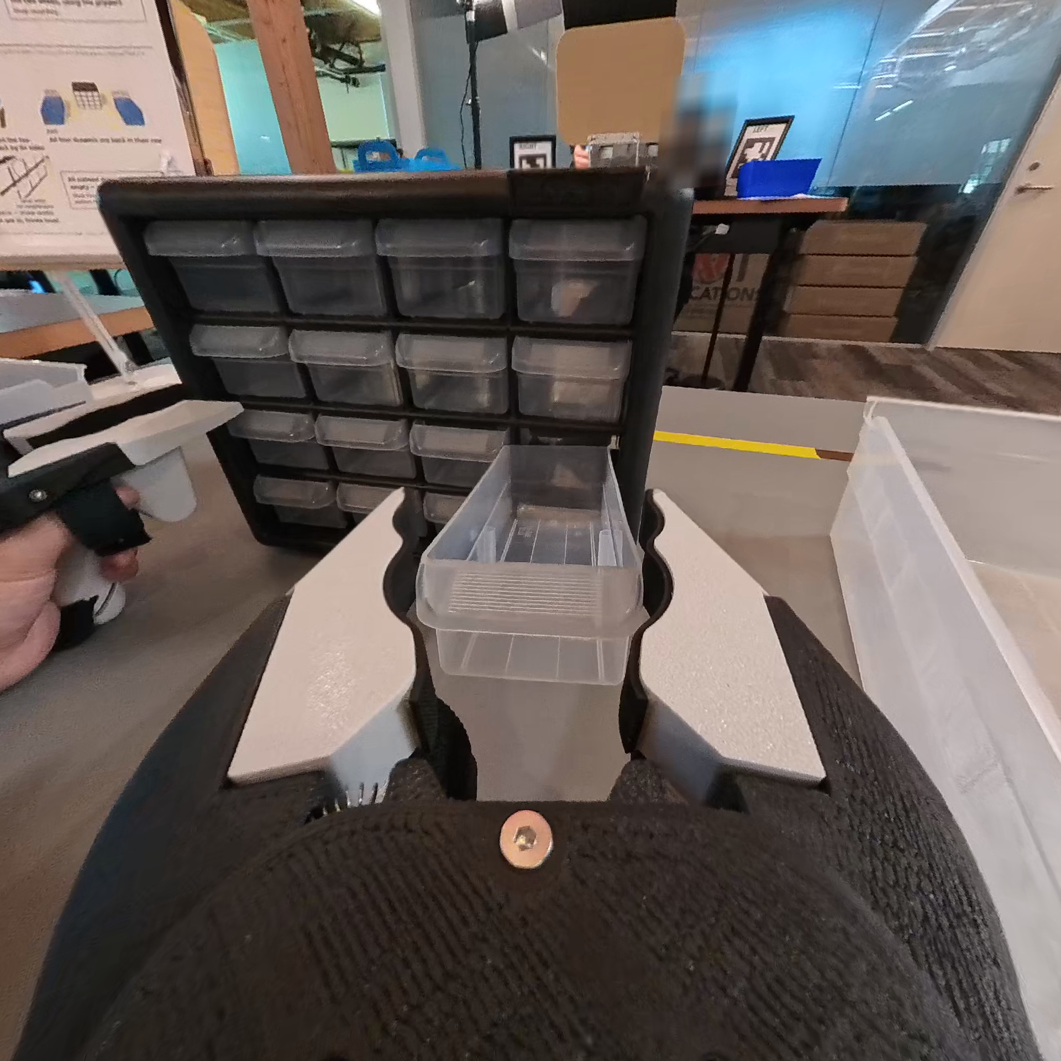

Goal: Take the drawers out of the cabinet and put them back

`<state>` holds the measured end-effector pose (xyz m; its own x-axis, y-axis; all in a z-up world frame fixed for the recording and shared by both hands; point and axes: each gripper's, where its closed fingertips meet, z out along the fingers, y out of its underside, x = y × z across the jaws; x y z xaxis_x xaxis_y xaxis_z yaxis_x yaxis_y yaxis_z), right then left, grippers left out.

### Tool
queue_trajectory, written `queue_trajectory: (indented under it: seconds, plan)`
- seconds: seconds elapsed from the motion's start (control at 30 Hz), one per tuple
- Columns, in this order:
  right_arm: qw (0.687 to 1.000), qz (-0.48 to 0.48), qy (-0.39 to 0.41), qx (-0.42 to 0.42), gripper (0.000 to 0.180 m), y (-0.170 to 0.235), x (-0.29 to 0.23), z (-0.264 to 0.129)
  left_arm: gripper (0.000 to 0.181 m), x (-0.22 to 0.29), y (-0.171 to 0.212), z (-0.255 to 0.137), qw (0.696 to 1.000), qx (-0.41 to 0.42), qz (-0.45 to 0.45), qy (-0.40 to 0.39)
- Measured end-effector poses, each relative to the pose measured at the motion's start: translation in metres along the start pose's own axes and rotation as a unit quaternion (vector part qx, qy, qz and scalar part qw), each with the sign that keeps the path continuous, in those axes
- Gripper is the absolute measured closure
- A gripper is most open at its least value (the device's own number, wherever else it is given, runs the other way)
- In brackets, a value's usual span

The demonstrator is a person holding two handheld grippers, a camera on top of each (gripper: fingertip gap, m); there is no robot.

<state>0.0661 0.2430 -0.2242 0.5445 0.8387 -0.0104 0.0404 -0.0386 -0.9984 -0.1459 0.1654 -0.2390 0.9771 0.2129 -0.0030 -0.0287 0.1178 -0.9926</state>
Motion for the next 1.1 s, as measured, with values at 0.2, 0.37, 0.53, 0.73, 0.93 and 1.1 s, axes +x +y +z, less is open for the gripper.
queue_trajectory:
  seconds: [0.2, 0.37, 0.53, 0.73, 0.93, 1.1]
  plan:
    - [1.0, 0.002, 0.019, 0.017, 0.102, -0.007, 0.003, 0.009, 0.15, 0.0, 0.0, 0.0, 1.0, 0.0, -0.002, 0.001]
    - [0.999, 0.016, 0.033, 0.04, 0.102, -0.006, 0.003, 0.014, 0.15, 0.0, 0.0, 0.0, 1.0, 0.0, -0.002, 0.001]
    - [0.997, 0.007, 0.043, 0.064, 0.102, -0.008, -0.001, 0.014, 0.15, 0.0, 0.0, 0.0, 1.0, 0.0, -0.002, 0.001]
    - [0.993, 0.024, 0.049, 0.107, 0.102, -0.008, 0.002, 0.013, 0.15, 0.0, 0.0, 0.0, 1.0, 0.0, -0.001, 0.002]
    - [0.996, 0.029, 0.053, 0.069, 0.102, 0.011, 0.003, 0.01, 0.151, 0.0, 0.0, 0.0, 1.0, 0.0, -0.001, 0.002]
    - [0.997, 0.056, 0.048, 0.038, 0.102, 0.022, 0.004, 0.01, 0.151, 0.001, 0.0, 0.0, 1.0, -0.001, 0.0, 0.003]
